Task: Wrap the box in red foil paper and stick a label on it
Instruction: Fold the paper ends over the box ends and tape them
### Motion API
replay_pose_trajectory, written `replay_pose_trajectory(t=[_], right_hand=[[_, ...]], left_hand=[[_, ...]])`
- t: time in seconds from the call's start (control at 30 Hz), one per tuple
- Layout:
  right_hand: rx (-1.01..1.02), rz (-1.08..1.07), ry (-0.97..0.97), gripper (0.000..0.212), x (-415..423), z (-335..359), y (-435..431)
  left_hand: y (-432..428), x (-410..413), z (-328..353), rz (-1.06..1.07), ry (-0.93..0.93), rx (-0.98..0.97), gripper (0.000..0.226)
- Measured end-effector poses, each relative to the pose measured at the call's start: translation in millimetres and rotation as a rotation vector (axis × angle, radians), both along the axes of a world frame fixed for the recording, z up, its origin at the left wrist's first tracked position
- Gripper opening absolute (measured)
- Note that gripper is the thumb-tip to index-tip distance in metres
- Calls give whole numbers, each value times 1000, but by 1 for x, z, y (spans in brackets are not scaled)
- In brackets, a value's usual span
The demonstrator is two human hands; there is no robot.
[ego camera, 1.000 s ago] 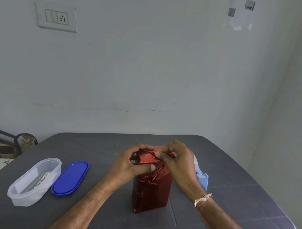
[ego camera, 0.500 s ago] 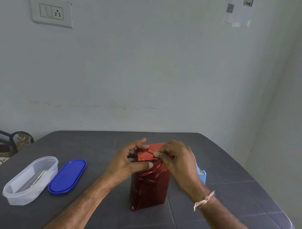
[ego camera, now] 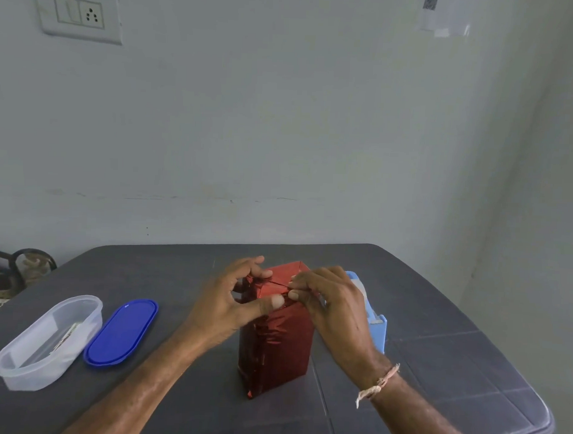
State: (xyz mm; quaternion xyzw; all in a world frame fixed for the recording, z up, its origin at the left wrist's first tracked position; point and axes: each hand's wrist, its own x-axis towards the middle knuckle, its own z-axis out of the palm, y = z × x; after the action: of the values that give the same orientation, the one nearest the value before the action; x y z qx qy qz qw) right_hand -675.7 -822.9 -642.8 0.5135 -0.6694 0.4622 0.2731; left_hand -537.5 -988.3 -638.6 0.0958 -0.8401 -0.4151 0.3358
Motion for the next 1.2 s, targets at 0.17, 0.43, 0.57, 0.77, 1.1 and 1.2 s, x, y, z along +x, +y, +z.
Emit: replay_pose_trajectory(t=[0.17,0.43,0.57,0.77,1.1,1.2], right_hand=[[-27,112,-100,2,-6,-7,-3],[-31,146,-101,13,-10,-12,-1],[-25,163,-116,17,-22,-12,2],[25,246,-191,19,-38,-11,-3],[25,475,-707,19,-40,-13,11],[-55,335,-820,16,-54,-20,21]], left_hand=[[-2,-7,26,26,-27,-37,41],[-30,-43,72,-258,-431,-13,15],[-28,-46,76,-240,-478,58,22],[-26,-40,56,-239,-419,269,24],[-20,-34,43,-235,-348,434,25],[-18,-36,44,-234,-353,442,25]])
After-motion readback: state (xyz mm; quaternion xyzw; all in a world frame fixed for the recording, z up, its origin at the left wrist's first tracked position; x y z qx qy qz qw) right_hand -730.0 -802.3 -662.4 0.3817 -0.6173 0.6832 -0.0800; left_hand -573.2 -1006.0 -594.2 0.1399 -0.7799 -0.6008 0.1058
